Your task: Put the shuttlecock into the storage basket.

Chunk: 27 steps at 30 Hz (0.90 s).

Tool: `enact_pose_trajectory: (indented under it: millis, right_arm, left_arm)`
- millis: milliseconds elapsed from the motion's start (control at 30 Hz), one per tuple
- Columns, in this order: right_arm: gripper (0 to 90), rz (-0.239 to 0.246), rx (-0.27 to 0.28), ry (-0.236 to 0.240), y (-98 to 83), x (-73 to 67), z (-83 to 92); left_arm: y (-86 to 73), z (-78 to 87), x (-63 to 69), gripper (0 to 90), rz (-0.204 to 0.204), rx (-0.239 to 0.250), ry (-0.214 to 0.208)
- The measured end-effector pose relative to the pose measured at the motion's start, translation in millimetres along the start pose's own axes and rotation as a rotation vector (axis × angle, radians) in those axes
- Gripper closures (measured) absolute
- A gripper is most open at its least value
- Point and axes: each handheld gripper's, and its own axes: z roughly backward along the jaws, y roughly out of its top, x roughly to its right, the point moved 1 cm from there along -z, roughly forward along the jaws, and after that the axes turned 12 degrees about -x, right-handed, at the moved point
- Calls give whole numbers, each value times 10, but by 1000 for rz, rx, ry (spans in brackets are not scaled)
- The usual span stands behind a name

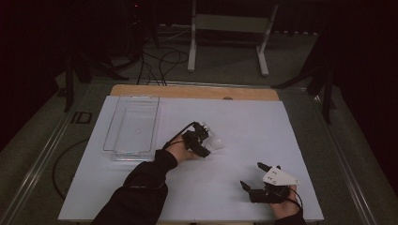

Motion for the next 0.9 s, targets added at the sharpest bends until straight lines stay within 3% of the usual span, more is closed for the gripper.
enact_pose_trajectory:
  millis: [900]
  right_arm:
    - [95,-2,-2,7,-3,3,0]
  left_arm:
    - [42,-125,-9,648,-13,-49,-5]
